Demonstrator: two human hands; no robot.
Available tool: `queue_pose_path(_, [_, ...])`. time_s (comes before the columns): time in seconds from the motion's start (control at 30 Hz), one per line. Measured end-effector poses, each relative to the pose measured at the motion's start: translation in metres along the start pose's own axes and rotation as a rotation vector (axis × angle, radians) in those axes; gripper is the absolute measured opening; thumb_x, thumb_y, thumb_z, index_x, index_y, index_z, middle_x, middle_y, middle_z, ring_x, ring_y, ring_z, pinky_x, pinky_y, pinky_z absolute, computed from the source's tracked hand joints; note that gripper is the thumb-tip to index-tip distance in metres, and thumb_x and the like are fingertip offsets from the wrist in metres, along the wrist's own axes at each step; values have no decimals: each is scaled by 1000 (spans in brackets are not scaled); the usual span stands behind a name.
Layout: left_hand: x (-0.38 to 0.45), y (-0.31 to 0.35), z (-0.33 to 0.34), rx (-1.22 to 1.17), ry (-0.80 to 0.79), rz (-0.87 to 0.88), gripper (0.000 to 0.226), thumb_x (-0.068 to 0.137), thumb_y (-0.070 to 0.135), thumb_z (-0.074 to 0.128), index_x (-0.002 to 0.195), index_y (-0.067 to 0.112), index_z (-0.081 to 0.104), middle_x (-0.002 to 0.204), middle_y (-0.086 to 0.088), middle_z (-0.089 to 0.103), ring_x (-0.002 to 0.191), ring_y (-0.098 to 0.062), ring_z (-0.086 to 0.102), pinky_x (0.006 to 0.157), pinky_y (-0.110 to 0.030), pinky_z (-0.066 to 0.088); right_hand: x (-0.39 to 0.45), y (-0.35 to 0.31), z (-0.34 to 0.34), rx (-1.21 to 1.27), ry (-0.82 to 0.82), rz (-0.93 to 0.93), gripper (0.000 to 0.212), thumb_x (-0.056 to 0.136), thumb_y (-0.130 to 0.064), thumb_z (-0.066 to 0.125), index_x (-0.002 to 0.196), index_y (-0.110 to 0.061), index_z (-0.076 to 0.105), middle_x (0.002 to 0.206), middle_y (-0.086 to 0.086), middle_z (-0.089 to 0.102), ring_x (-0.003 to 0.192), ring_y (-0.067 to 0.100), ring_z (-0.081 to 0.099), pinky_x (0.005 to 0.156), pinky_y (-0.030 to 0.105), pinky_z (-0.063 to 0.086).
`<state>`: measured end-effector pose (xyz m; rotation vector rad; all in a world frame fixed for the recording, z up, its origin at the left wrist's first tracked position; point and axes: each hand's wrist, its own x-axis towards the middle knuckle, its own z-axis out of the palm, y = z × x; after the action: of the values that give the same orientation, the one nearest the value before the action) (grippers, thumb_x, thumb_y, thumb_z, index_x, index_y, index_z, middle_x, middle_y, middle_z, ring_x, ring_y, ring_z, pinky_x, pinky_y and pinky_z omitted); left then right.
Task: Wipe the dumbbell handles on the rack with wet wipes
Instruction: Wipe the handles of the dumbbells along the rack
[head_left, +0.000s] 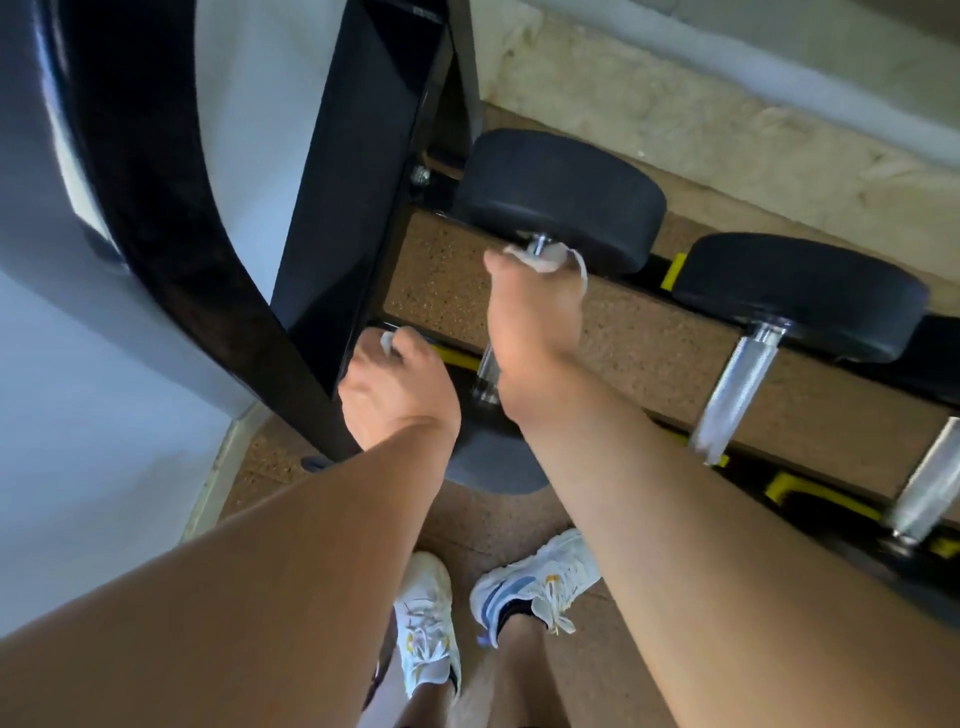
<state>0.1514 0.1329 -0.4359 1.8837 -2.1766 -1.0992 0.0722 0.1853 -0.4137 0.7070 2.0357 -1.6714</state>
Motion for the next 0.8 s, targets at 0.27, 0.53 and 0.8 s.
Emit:
queue_pose_path(0.27, [0, -2, -2, -30, -27, -9, 27, 95, 25, 38, 84, 14, 60, 81, -10, 60, 78, -34, 55, 74, -39, 45, 20, 12, -12, -152, 104, -11, 14, 89, -36, 71, 85, -26, 63, 78, -18, 62, 81, 8, 62, 80, 26, 49])
queue_pose_path(0.53, [-2, -1, -2, -14, -38, -16, 23, 95, 17, 43, 77, 9, 54, 68, 0, 46, 69, -29, 43, 67, -33, 28, 12, 35, -24, -268, 210, -108, 18, 98, -27, 57, 89, -24, 73, 68, -4, 66, 67, 18, 64, 65, 42, 53])
queue_pose_path(0.8, [1, 2, -1, -19, -11, -30, 23, 89, 18, 45, 73, 9, 57, 72, -12, 59, 74, -37, 54, 65, -37, 33, 30, 19, -32, -413, 182, -125, 21, 97, -22, 54, 79, -22, 66, 69, 1, 67, 66, 23, 65, 62, 40, 55])
